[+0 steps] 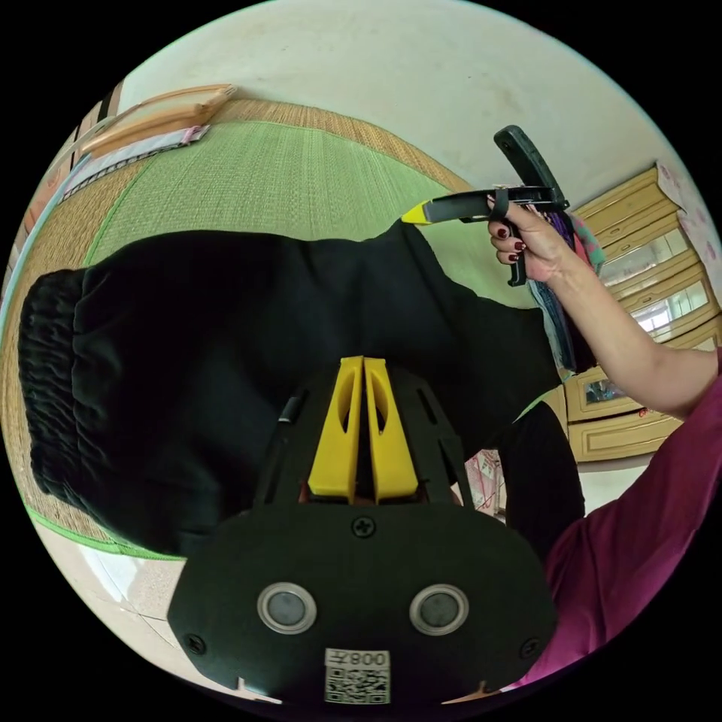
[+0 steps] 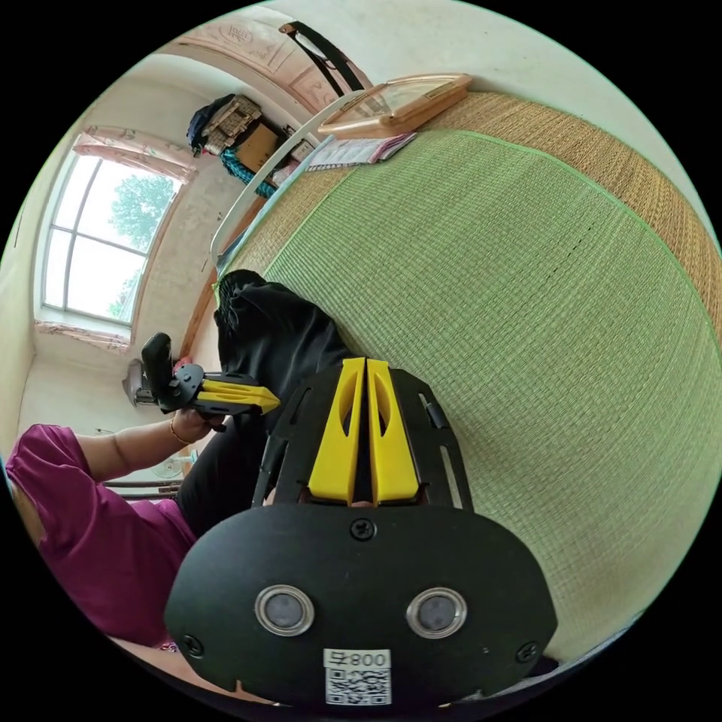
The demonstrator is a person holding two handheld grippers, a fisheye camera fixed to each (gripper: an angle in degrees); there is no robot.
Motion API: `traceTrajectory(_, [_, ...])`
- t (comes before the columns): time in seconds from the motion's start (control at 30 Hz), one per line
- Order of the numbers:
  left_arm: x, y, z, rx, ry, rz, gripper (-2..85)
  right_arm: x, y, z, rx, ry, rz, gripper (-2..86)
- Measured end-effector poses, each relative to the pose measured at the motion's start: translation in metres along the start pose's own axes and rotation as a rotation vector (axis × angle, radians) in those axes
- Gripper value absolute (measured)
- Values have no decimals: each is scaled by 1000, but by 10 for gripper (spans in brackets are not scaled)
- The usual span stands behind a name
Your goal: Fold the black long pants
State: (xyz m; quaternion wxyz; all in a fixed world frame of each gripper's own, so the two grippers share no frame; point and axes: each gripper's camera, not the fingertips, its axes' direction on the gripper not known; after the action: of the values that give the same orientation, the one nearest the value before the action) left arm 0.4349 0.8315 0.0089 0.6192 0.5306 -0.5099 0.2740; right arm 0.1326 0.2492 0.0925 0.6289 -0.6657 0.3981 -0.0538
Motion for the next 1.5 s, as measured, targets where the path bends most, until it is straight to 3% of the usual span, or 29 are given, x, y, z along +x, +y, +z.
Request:
traceTrajectory(0.23, [24,-67,6,90,27,147,69,-21,22,-23,92,-69,-59,2])
traceTrajectory(0.43, [43,-122,42,0,-22,250,85,-15,53,-32,211,-1,22,19])
traceTrajectory(0.7, [57,-149,81,-56,25,245,93,2,44,1,84,-121,22,28])
traceTrajectory(0.83, [72,-153,91,-74,5,284,96,-29,78,2,167,-126,-35,15])
traceTrajectory(1.0, [107,-170,111,-109,-26,389,95,-58,105,14,198,-46,-69,11])
traceTrajectory(1.17, [150,-195,134,-149,-116,540,94,-53,113,13,224,-86,-42,10])
traceTrajectory(1.33, [185,-225,164,-266,-159,742,94,-57,122,19,209,-58,-50,10])
traceTrajectory(1.5, [201,-270,207,-469,-56,844,57,-56,126,25,194,-39,-36,10])
